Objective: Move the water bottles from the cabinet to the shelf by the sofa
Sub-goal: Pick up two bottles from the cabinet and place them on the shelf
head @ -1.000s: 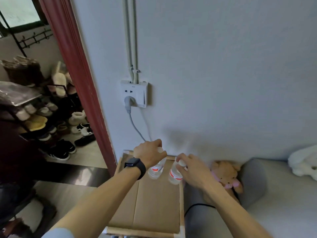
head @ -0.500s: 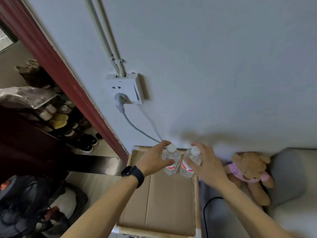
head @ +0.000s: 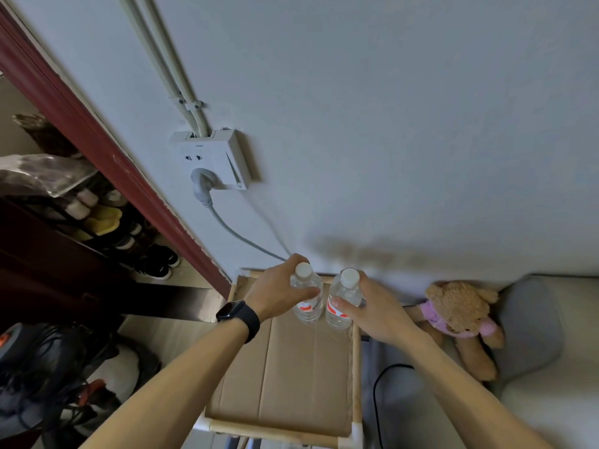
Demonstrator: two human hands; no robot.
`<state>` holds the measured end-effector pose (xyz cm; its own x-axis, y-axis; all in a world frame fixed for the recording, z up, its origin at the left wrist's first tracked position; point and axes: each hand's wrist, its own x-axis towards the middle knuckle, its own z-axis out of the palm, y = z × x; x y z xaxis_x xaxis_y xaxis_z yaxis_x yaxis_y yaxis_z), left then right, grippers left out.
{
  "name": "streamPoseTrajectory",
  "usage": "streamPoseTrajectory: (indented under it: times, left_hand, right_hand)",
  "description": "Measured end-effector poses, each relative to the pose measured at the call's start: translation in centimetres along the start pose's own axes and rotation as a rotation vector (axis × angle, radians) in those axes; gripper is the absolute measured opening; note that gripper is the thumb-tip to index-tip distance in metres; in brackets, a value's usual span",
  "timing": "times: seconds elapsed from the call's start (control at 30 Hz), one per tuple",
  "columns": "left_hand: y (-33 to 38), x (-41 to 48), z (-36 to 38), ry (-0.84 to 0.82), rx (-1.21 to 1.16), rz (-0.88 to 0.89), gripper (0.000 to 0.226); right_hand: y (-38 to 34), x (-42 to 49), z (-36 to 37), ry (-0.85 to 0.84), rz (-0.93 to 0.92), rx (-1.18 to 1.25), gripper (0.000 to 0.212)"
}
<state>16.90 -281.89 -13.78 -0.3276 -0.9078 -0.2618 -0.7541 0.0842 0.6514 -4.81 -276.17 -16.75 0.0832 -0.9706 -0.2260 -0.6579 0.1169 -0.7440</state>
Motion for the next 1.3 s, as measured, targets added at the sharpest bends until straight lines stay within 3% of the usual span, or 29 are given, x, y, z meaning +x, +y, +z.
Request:
streamPoseTrajectory:
  times: [0.23, 0.33, 0.5, 0.67, 0.87, 1.13, 1.3]
  left_hand:
    - [0.6, -0.1, -0.7, -0.078, -0.019, 0.016, 0.038]
    - [0.8, -0.1, -1.2, -0.117, -0.025, 0.020, 0.039]
    - [1.5, -0.1, -1.3, -0.167, 0.003, 0.043, 0.038]
    - [1.7, -0.3, -1.4, -0.176, 0.022, 0.026, 0.036]
    - [0.9, -0.9, -0.6, 0.087, 0.085, -0.054, 0.042]
    - [0.3, -1.0, -0.4, -0.019, -0.002, -0.057, 0.056]
    - [0.0, -1.2, -0.6, -0.053, -0.115, -0.014, 0.042]
  right_hand:
    - [-0.8, -0.2, -0.6, 0.168, 0.014, -0.089, 0.039]
    - [-1.8, -0.1, -1.7, 0.162, 0.010, -0.233, 0.034]
    - [-3.3, -0.2, -1.7, 0.232, 0.118, -0.366, 0.046]
    - [-3.4, -0.3, -1.5, 0.166, 0.024, -0.333, 0.036]
    - [-3.6, -0.1, -2.4, 0.073, -0.052, -0.203, 0.022]
    - [-3.3, -0.7, -1.9, 0.072, 0.013, -0.206, 0.033]
    - [-3.4, -1.6, -1.2, 0.060, -0.046, -0.254, 0.025]
